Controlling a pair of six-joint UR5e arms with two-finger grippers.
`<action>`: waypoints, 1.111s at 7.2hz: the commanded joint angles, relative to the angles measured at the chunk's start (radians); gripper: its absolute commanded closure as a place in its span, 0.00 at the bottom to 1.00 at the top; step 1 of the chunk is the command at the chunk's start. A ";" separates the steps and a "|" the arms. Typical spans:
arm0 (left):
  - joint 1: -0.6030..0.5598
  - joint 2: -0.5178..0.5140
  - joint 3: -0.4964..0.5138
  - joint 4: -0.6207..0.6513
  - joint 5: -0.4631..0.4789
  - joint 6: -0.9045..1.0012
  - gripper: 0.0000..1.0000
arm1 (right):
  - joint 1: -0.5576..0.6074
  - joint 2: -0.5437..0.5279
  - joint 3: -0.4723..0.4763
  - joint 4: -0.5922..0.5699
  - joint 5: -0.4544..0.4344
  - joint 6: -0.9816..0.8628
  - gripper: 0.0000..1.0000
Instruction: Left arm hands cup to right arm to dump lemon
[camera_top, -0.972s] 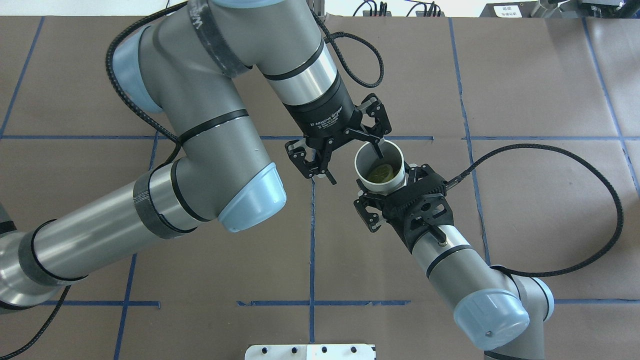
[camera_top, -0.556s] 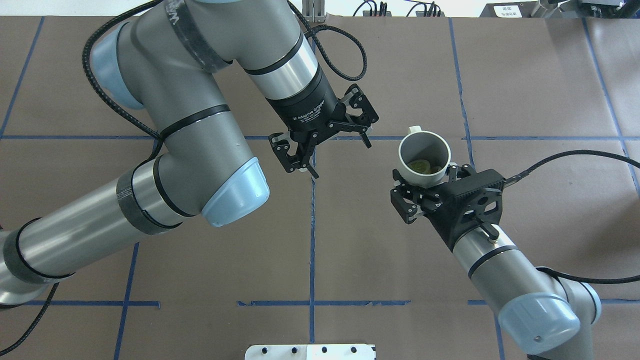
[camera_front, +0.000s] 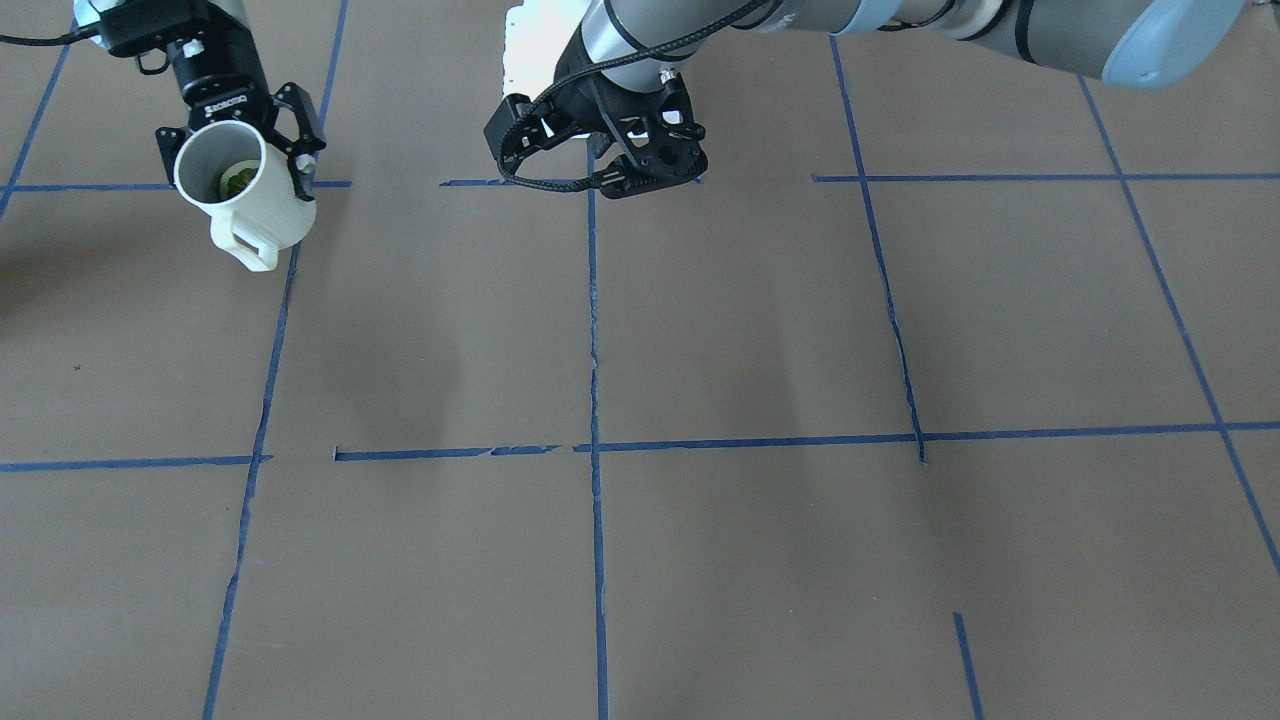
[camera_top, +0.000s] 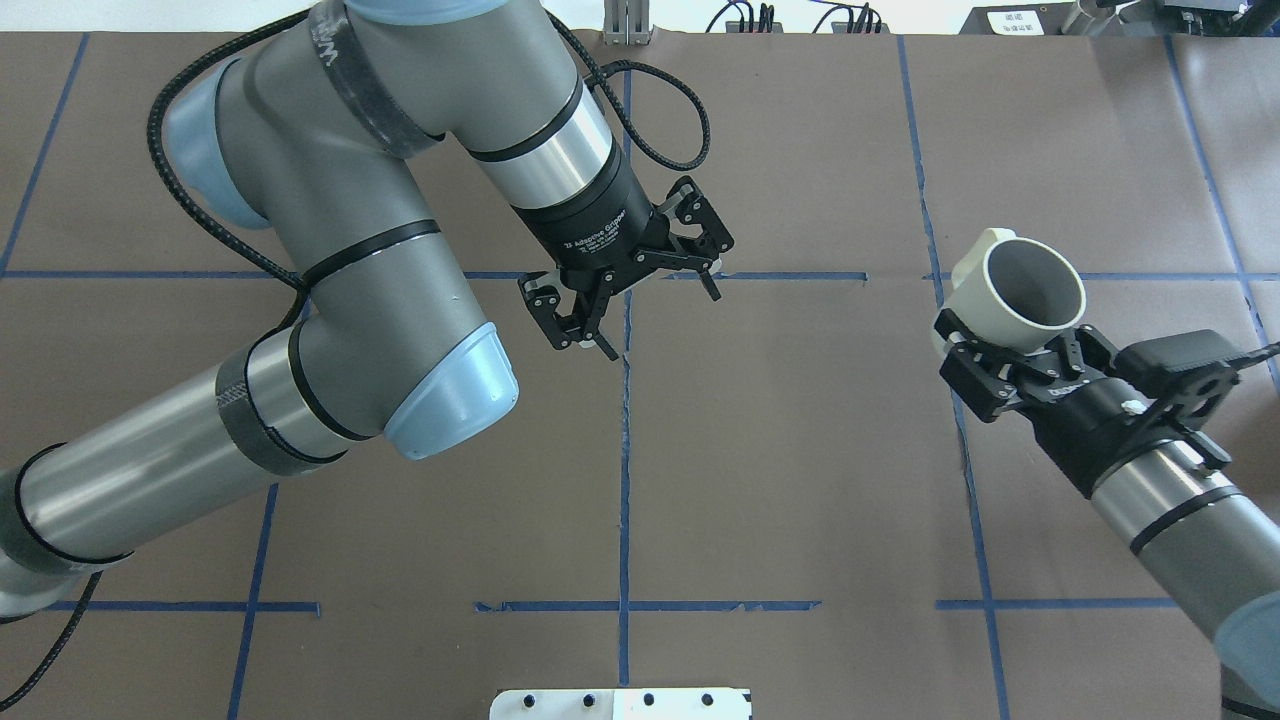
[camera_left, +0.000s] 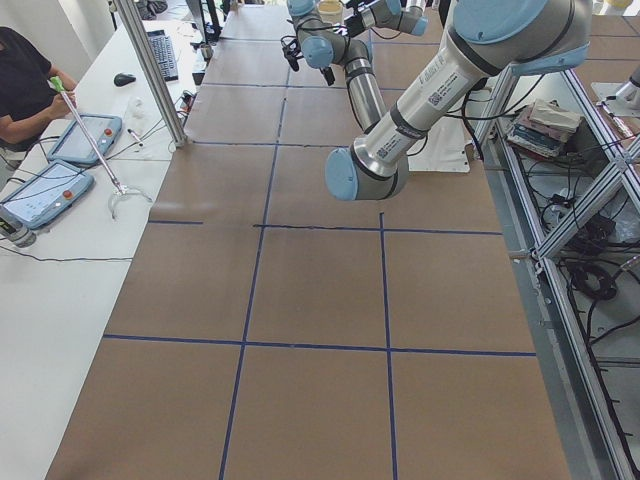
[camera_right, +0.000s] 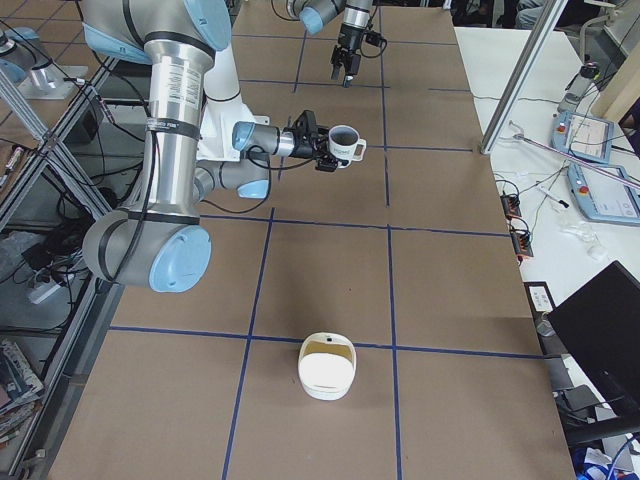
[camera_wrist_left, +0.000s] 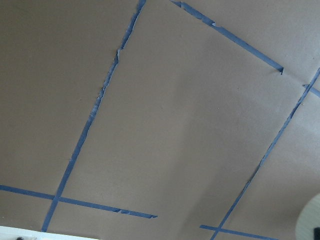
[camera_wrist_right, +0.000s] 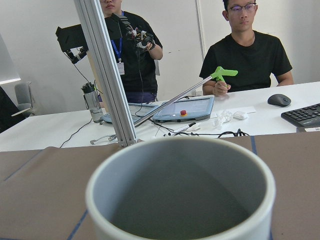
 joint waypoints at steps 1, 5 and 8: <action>0.002 0.013 -0.004 -0.003 0.016 0.002 0.00 | 0.045 -0.091 -0.130 0.284 0.042 0.003 0.61; 0.010 0.021 -0.007 -0.003 0.042 0.002 0.00 | 0.449 -0.081 -0.227 0.293 0.536 0.003 0.62; 0.010 0.021 -0.008 -0.003 0.051 0.002 0.00 | 0.654 -0.111 -0.272 0.300 0.775 0.149 0.62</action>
